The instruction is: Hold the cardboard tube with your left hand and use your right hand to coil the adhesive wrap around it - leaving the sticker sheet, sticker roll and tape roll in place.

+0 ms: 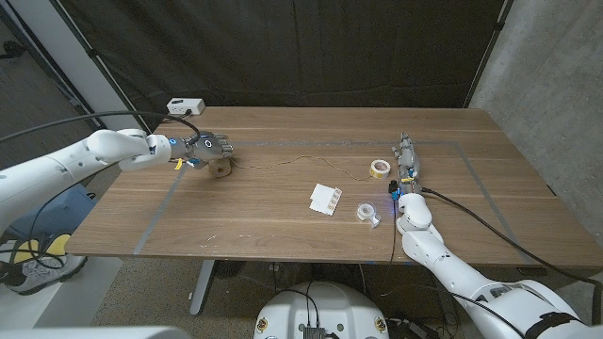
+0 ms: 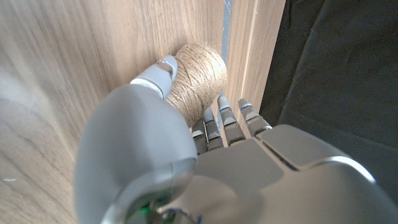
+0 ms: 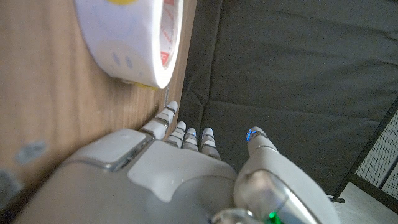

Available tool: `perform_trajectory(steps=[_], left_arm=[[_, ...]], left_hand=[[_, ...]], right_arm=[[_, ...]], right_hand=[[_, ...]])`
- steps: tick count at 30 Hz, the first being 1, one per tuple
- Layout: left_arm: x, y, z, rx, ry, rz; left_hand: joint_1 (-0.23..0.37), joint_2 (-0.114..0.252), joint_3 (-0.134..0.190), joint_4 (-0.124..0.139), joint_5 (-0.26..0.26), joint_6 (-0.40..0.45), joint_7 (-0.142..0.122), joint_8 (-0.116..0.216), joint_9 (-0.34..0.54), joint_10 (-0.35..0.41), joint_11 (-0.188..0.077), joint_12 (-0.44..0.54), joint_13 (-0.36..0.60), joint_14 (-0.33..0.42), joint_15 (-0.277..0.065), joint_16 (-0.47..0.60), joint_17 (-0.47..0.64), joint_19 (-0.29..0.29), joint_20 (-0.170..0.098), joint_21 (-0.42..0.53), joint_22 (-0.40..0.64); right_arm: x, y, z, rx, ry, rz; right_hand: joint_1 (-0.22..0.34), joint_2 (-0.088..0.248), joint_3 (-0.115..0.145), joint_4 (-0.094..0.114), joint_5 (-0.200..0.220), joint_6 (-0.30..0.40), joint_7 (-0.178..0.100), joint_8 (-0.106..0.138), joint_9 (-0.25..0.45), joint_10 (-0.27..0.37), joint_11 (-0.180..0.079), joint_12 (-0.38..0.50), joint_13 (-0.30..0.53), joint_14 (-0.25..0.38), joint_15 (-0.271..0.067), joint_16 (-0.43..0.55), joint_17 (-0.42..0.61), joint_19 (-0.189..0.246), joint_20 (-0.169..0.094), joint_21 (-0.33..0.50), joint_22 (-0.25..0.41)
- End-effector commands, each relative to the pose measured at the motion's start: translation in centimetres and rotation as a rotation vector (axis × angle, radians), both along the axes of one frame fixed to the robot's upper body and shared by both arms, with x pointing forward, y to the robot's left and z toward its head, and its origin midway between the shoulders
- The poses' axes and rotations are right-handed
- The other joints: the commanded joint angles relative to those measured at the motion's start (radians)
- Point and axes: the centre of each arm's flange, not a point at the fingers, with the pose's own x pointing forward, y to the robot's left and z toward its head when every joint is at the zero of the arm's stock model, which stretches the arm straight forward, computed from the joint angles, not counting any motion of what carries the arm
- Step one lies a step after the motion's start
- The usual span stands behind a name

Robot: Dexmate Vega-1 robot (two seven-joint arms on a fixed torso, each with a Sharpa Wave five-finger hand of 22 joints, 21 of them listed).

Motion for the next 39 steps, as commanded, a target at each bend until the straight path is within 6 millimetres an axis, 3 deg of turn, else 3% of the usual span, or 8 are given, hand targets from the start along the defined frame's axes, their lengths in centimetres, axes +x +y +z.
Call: perform_trajectory(steps=[1,8,14,27,39], left_arm=[[-0.2,0.3,-0.4,-0.015,-0.038,-0.028],[-0.2,0.4,-0.7,-0.026,-0.048,-0.045],[-0.2,0.2,-1.0,-0.050,-0.050,-0.044],[-0.3,-0.2,-1.0,-0.122,-0.052,-0.038],[0.1,-2.1,-1.7,-0.205,-0.048,-0.016]], left_hand=[[0.022,0.004,-0.016,0.001,-0.005,0.027,0.000,0.029,0.017,0.026,-0.001,0.029,0.030,0.033,-0.001,0.034,0.026,0.026,-0.001,0.011,0.006],[0.051,0.012,-0.050,0.001,-0.009,0.063,-0.017,0.082,0.050,0.068,-0.008,0.079,0.088,0.075,-0.014,0.107,0.087,0.054,0.004,0.019,0.011],[0.076,0.018,-0.070,-0.001,-0.012,0.081,-0.009,0.116,0.073,0.091,-0.009,0.108,0.125,0.088,-0.018,0.154,0.130,0.067,0.009,0.023,0.015],[0.097,0.022,-0.092,0.001,-0.017,0.088,-0.005,0.147,0.095,0.093,-0.004,0.129,0.161,0.086,-0.013,0.198,0.174,0.079,0.016,0.028,0.019],[0.113,0.031,-0.107,0.004,-0.021,0.086,-0.002,0.169,0.113,0.098,-0.002,0.147,0.189,0.080,-0.011,0.232,0.209,0.082,0.020,0.029,0.022]], right_arm=[[-0.3,0.2,-2.2,-0.014,0.057,0.011],[-0.3,-0.1,-2.0,-0.021,0.060,0.012],[-0.4,-0.3,-2.0,-0.036,0.069,0.015],[-0.8,-1.0,-1.9,-0.072,0.089,0.026],[-1.3,-2.3,-1.1,-0.125,0.094,0.041]], right_hand=[[-0.005,-0.001,0.000,0.003,0.001,-0.002,-0.002,-0.001,0.004,-0.011,0.002,0.002,0.004,-0.007,0.001,0.005,0.005,-0.006,-0.002,0.006,0.004],[-0.005,-0.001,0.001,0.003,0.002,-0.004,-0.001,-0.001,0.004,-0.013,-0.001,0.002,0.004,-0.007,0.001,0.006,0.005,-0.005,-0.002,0.006,0.004],[-0.006,-0.001,0.001,0.004,0.002,-0.004,0.000,-0.001,0.004,-0.013,-0.002,0.002,0.004,-0.007,0.001,0.006,0.005,-0.005,-0.002,0.006,0.004],[-0.008,0.000,0.001,0.005,0.002,-0.004,-0.001,0.000,0.004,-0.013,0.000,0.004,0.004,-0.007,0.001,0.007,0.006,-0.005,-0.002,0.007,0.004],[-0.009,-0.001,0.001,0.005,0.002,-0.004,0.001,0.001,0.004,-0.013,-0.001,0.005,0.004,-0.007,0.001,0.008,0.006,-0.004,-0.002,0.007,0.004]])
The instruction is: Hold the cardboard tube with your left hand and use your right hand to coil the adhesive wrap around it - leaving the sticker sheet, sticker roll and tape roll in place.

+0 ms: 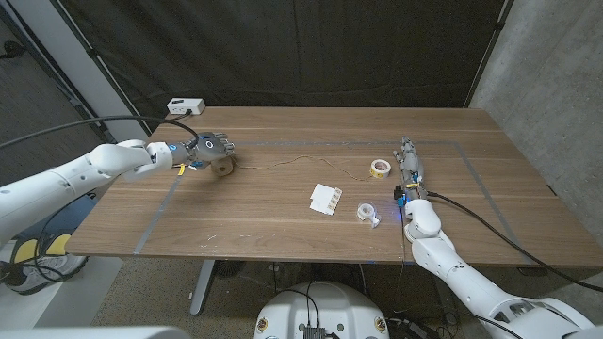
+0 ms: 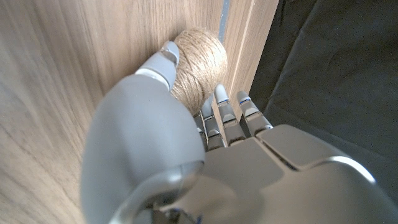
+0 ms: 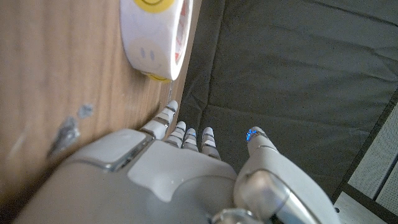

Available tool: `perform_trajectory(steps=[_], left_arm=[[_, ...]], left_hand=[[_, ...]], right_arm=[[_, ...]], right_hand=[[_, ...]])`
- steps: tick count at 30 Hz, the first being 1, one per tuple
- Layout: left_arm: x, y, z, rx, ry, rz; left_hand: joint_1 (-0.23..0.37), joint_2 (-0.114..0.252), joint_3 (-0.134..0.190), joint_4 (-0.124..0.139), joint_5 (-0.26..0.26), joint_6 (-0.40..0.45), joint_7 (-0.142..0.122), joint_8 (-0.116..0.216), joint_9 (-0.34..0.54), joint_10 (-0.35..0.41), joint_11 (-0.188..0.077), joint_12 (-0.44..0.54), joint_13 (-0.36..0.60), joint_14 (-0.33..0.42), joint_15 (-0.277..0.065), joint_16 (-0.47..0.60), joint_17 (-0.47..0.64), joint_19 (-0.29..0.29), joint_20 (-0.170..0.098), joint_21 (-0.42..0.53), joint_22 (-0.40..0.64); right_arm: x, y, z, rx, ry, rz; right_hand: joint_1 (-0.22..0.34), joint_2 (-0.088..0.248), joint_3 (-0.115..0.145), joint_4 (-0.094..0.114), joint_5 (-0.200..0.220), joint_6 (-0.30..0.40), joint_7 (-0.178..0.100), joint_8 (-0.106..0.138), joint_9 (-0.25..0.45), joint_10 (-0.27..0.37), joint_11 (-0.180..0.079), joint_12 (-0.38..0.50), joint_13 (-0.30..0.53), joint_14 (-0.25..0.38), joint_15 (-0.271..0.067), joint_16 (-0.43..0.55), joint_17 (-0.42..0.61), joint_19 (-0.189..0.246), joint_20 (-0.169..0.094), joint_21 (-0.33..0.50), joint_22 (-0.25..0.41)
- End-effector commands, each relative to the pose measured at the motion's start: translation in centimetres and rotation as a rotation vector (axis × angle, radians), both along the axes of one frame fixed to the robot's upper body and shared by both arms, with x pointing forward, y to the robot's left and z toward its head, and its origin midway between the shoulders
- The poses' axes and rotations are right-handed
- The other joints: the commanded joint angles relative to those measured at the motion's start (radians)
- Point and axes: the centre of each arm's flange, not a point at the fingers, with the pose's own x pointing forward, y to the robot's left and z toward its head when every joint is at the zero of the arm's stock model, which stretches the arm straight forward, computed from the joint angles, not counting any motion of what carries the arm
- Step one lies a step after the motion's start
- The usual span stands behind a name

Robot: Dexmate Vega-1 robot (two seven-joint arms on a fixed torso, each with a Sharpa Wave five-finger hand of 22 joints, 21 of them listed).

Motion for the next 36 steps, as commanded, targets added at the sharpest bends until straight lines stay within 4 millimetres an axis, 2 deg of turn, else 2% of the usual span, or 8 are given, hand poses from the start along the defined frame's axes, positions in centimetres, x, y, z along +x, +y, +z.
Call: perform_trajectory(steps=[1,20,36], left_arm=[[0.2,-2.0,-1.0,-0.077,0.014,0.010],[0.1,-4.4,-1.9,-0.167,0.019,0.038],[-0.4,-5.4,-2.2,-0.253,-0.001,0.075]], left_hand=[[0.009,0.012,-0.003,0.003,-0.001,0.003,0.004,0.010,0.070,0.004,0.002,0.009,0.007,-0.001,0.005,0.011,0.011,0.007,0.002,0.006,0.004],[0.015,0.022,-0.023,0.008,0.005,-0.002,0.009,0.031,0.087,0.000,0.004,0.024,0.035,-0.013,0.005,0.046,0.047,0.011,0.004,0.008,0.007],[0.028,0.025,-0.037,0.004,0.011,0.012,0.003,0.058,0.102,0.023,-0.001,0.044,0.056,-0.002,-0.005,0.078,0.070,0.025,0.004,0.016,0.010]], right_arm=[[0.5,-1.0,-0.5,-0.066,0.103,0.019],[0.1,-2.4,0.0,-0.123,0.118,0.056],[-0.2,-3.0,0.7,-0.158,0.123,0.081]], right_hand=[[-0.009,-0.001,0.001,0.005,0.002,-0.004,0.001,0.001,0.004,-0.004,0.001,0.005,0.004,-0.007,0.002,0.008,0.006,-0.004,-0.002,0.007,0.004],[-0.010,-0.002,0.001,0.005,0.002,-0.004,0.002,0.002,0.004,-0.004,0.002,0.006,0.004,-0.007,0.001,0.009,0.006,-0.004,-0.002,0.007,0.004],[-0.011,-0.002,0.002,0.005,0.002,-0.004,0.002,0.003,0.004,-0.006,0.002,0.006,0.004,-0.008,0.001,0.009,0.006,-0.004,-0.003,0.007,0.004]])
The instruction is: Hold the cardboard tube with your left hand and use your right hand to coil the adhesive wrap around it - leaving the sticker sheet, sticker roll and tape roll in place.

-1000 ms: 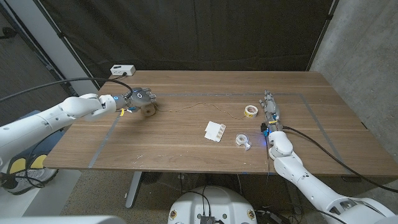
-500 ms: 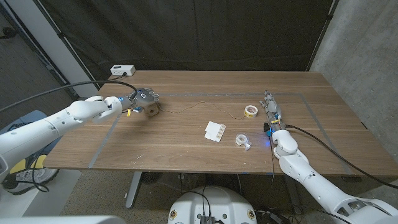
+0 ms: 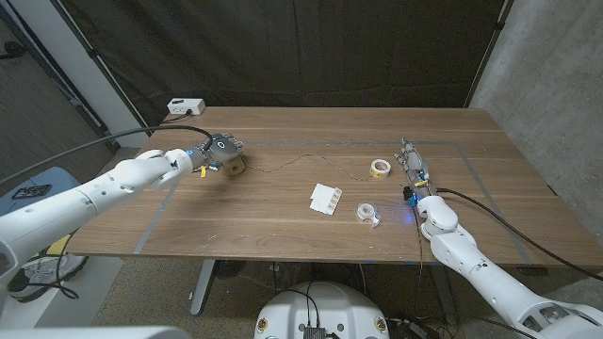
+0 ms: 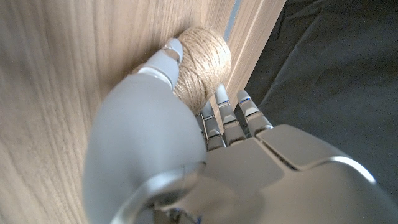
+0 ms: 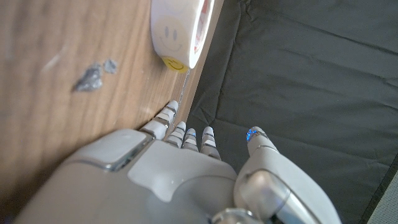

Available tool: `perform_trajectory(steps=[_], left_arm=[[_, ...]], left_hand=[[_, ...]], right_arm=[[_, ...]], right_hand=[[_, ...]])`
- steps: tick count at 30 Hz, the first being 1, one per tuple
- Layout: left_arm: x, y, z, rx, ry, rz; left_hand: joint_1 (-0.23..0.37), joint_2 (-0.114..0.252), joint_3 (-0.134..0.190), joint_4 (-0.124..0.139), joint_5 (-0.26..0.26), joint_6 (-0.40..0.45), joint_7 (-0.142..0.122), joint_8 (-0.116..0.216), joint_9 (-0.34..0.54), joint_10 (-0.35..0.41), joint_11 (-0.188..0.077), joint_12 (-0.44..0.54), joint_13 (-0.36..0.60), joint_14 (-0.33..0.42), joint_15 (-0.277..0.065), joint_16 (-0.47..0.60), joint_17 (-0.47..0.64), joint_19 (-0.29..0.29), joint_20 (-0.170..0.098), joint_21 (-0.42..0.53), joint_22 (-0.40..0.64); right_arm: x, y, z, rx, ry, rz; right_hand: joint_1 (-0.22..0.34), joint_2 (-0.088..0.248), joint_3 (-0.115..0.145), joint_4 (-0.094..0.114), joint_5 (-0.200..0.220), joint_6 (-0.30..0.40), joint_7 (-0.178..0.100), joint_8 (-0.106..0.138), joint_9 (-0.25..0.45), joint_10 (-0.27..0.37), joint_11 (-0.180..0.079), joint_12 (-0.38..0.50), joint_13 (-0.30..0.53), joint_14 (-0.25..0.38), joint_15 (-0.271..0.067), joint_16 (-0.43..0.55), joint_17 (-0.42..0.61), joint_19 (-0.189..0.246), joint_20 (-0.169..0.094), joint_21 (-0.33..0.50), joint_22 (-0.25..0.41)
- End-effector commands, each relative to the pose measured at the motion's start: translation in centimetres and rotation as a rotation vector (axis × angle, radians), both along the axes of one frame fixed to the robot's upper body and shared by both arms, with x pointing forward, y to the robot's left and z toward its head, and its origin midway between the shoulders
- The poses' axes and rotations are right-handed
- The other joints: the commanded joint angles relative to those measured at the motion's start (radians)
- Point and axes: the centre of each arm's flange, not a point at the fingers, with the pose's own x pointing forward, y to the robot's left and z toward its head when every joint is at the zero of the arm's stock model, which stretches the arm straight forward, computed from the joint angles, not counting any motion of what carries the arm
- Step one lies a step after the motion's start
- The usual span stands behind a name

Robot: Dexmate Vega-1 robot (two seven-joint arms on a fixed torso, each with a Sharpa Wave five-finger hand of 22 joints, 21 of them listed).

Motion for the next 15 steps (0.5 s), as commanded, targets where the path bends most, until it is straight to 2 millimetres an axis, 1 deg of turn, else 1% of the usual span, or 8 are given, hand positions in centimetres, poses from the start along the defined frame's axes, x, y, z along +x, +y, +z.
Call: perform_trajectory(steps=[1,7,8,15], left_arm=[[-0.5,-1.3,-0.5,-0.066,-0.006,0.020],[-0.8,-2.3,-0.5,-0.119,-0.010,0.035],[-0.9,-2.8,-0.5,-0.142,-0.011,0.043],[-1.3,-4.1,-0.4,-0.242,-0.028,0.070]], left_hand=[[0.014,0.013,-0.008,-0.001,0.006,0.018,-0.004,0.012,0.103,0.023,-0.005,0.011,0.012,0.010,-0.010,0.012,0.006,0.012,0.001,0.009,0.006],[0.017,0.015,-0.011,-0.001,0.008,0.017,-0.001,0.017,0.106,0.022,-0.003,0.012,0.016,0.008,-0.010,0.016,0.008,0.013,0.001,0.010,0.007],[0.017,0.015,-0.011,-0.001,0.008,0.017,-0.002,0.017,0.107,0.022,-0.004,0.012,0.017,0.008,-0.010,0.016,0.008,0.013,0.001,0.010,0.007],[0.020,0.019,-0.015,0.001,0.010,0.016,-0.003,0.024,0.112,0.020,-0.004,0.013,0.023,0.002,-0.009,0.020,0.009,0.011,0.000,0.010,0.008]], right_arm=[[0.1,-0.4,0.3,-0.032,0.026,0.028],[0.0,-0.5,0.6,-0.048,0.029,0.041],[0.0,-0.6,0.6,-0.048,0.029,0.043],[-0.4,-1.0,1.2,-0.069,0.028,0.047]], right_hand=[[-0.011,-0.002,0.002,0.005,0.002,-0.004,0.002,0.003,0.004,-0.006,0.002,0.006,0.004,-0.008,0.001,0.009,0.006,-0.004,-0.003,0.004,0.004],[-0.011,-0.002,0.002,0.005,0.002,-0.004,0.002,0.003,0.004,-0.006,0.001,0.006,0.004,-0.007,0.002,0.010,0.006,-0.004,-0.003,0.004,0.004],[-0.012,-0.001,0.002,0.005,0.002,-0.004,0.002,0.003,0.004,-0.006,0.001,0.006,0.004,-0.007,0.002,0.010,0.006,-0.004,-0.003,0.004,0.004],[-0.012,-0.002,0.002,0.005,0.002,-0.003,0.002,0.004,0.004,-0.004,0.001,0.007,0.004,-0.006,0.002,0.010,0.006,-0.004,-0.003,0.004,0.004]])
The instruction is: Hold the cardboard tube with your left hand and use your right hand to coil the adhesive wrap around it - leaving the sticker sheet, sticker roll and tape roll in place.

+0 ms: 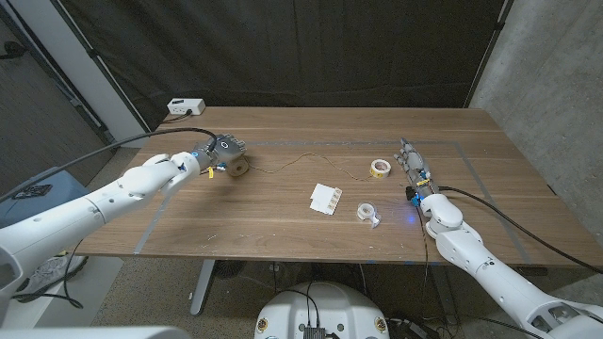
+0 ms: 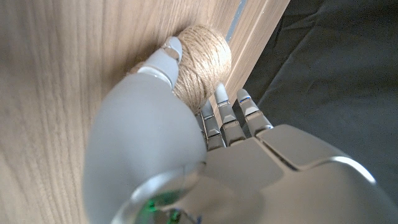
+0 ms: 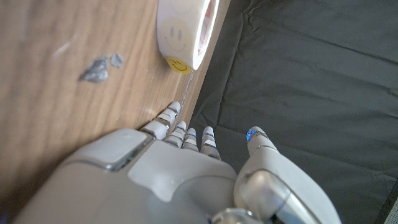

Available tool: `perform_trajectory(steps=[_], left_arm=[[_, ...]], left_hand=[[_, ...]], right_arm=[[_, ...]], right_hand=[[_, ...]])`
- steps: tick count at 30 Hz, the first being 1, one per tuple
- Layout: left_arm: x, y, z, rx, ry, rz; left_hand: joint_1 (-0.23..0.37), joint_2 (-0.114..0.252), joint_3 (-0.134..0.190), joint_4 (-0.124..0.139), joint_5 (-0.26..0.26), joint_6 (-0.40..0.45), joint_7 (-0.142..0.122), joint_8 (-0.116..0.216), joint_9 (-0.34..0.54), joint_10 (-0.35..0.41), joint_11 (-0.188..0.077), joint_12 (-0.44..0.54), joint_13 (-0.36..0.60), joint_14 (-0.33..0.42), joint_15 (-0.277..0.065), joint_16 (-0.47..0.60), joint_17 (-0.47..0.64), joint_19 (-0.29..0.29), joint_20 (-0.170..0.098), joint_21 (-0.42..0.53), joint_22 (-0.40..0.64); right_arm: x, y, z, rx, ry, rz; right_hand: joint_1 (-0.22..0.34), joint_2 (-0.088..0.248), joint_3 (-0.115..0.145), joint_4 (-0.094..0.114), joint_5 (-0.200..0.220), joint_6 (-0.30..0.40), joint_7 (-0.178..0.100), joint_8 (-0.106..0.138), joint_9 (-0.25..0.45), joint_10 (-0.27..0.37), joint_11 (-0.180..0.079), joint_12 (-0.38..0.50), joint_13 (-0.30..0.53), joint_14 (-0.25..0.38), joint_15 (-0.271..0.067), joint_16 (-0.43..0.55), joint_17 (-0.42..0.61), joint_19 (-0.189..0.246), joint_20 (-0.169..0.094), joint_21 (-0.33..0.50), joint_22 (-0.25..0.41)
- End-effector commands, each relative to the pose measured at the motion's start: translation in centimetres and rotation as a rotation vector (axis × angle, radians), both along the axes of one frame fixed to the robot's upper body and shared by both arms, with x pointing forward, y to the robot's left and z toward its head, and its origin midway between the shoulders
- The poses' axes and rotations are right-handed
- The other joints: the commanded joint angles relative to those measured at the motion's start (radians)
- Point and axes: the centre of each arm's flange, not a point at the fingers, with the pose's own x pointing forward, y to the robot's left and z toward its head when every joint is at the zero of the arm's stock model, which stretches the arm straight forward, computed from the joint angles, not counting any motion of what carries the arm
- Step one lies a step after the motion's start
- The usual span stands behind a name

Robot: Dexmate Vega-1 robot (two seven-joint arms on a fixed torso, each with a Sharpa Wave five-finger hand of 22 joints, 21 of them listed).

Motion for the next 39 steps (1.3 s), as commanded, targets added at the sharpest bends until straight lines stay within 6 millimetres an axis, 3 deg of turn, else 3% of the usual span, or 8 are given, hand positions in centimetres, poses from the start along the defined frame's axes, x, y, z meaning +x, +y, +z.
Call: perform_trajectory(steps=[1,27,39], left_arm=[[-0.7,-2.1,0.0,-0.158,-0.021,0.043],[-1.3,-4.6,-0.7,-0.390,-0.018,0.063],[-2.6,-5.6,0.3,-0.519,0.012,0.048]], left_hand=[[0.018,0.016,-0.002,0.001,0.007,0.005,0.001,0.011,0.112,0.005,0.000,0.005,0.018,-0.004,-0.002,0.009,0.004,0.007,-0.003,0.006,0.003],[0.020,0.024,-0.015,0.006,0.013,-0.001,0.013,0.029,0.125,0.006,0.001,-0.009,0.001,-0.017,0.001,0.014,-0.001,0.001,-0.002,0.007,0.006],[-0.004,0.022,-0.016,0.016,0.016,-0.013,0.020,0.022,0.116,-0.005,0.004,-0.029,-0.020,-0.025,0.005,-0.018,-0.033,-0.008,-0.004,0.004,0.007]], right_arm=[[-0.5,-0.7,1.0,-0.035,-0.007,0.013],[-1.6,-2.0,3.0,-0.112,-0.019,0.014],[-2.3,-1.8,3.7,-0.140,-0.014,0.022]], right_hand=[[-0.012,-0.002,0.002,0.005,0.002,-0.003,0.002,0.004,0.004,-0.003,0.005,0.008,0.004,-0.006,0.002,0.003,0.006,-0.003,-0.003,0.004,0.004],[-0.013,-0.002,0.004,0.004,0.003,0.003,0.001,0.007,0.004,-0.002,0.002,0.008,0.004,-0.006,0.001,0.003,0.005,-0.002,-0.003,0.004,0.004],[-0.013,-0.002,0.004,0.004,0.003,0.004,0.000,0.006,0.004,-0.002,0.002,0.009,0.004,-0.006,0.002,0.004,0.005,-0.002,-0.003,0.004,0.004]])
